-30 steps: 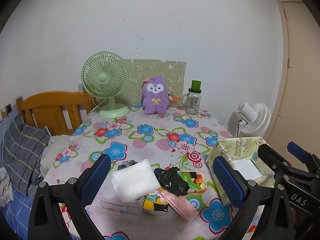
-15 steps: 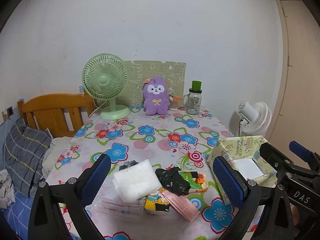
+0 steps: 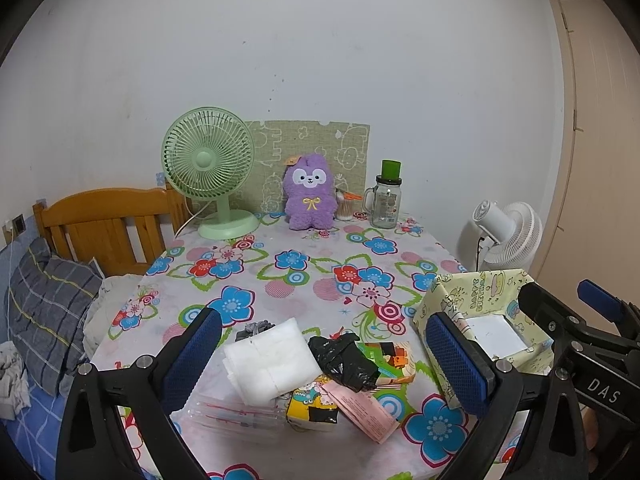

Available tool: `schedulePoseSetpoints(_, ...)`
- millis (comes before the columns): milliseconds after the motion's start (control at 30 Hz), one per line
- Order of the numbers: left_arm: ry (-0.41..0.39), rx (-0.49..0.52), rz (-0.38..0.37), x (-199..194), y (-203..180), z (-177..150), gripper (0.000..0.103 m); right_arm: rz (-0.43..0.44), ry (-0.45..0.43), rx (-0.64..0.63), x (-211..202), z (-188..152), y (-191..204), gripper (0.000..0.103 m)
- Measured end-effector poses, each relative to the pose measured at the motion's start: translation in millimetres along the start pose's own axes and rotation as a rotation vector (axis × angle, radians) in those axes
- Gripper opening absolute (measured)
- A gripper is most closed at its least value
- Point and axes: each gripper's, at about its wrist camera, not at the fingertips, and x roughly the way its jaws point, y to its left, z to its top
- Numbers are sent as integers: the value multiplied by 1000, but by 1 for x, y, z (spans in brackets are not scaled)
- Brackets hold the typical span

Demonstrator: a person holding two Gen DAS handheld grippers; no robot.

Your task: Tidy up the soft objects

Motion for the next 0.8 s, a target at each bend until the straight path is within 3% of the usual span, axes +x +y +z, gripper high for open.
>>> schedulePoseSetpoints(800, -11, 5, 12, 0, -2, -1, 103, 0, 4, 0, 0, -1, 1, 103)
